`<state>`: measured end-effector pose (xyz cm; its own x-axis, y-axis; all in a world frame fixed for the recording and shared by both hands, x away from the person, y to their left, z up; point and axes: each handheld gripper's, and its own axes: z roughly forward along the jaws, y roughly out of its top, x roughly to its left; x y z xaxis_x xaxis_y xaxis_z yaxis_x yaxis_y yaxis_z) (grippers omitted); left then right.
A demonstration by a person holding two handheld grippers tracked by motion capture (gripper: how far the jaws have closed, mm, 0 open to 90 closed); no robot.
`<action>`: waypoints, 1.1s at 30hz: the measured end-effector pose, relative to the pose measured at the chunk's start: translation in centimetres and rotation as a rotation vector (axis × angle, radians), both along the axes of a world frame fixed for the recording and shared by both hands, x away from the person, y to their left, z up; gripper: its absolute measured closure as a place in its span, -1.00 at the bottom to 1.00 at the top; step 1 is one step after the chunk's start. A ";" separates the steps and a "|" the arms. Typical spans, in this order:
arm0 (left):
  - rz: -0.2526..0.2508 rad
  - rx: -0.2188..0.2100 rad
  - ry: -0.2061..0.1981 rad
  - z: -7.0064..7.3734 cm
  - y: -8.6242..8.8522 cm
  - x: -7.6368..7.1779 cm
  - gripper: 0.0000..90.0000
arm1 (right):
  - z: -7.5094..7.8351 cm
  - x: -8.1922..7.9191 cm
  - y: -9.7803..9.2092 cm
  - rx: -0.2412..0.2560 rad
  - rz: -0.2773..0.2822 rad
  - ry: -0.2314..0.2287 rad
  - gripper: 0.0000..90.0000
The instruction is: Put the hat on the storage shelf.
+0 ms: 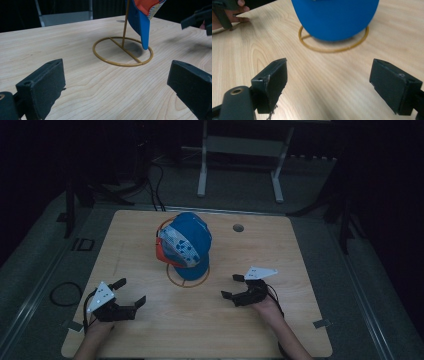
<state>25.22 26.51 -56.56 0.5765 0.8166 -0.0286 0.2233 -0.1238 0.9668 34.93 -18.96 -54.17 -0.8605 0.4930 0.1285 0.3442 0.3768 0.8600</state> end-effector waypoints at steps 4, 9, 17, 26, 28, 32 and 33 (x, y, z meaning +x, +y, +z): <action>-0.001 0.004 -0.001 0.0 0.0 0.0 -0.96 | -1.0 -0.3 -1.0 -0.025 -0.013 0.016 -0.68; -0.004 0.002 0.000 0.0 0.0 0.0 -0.96 | -1.7 -0.8 -2.2 -0.050 -0.039 0.020 -0.68; -0.005 0.003 0.001 -0.1 0.0 -0.2 -0.96 | -2.2 -1.0 -4.4 -0.065 -0.070 0.013 -0.67; -0.003 0.003 -0.004 -0.2 0.1 -0.5 -0.96 | -2.0 -0.8 -7.3 -0.058 -0.110 -0.013 -0.68; -0.002 0.005 -0.005 -0.2 0.2 -0.5 -0.96 | -2.3 -0.6 -7.9 -0.064 -0.099 -0.010 -0.68; -0.001 0.023 -0.010 -0.1 0.2 -0.7 -0.96 | -2.5 -0.4 -8.4 -0.086 -0.106 -0.008 -0.68; 0.000 0.024 -0.008 -0.1 0.2 -0.7 -0.96 | -2.5 -0.3 -8.5 -0.084 -0.110 -0.011 -0.68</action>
<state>24.54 26.74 -56.70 0.5767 0.8170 -0.0042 0.2154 -0.1471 0.9654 34.62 -27.50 -56.69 -0.8020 0.5928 0.0736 0.3779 0.4080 0.8311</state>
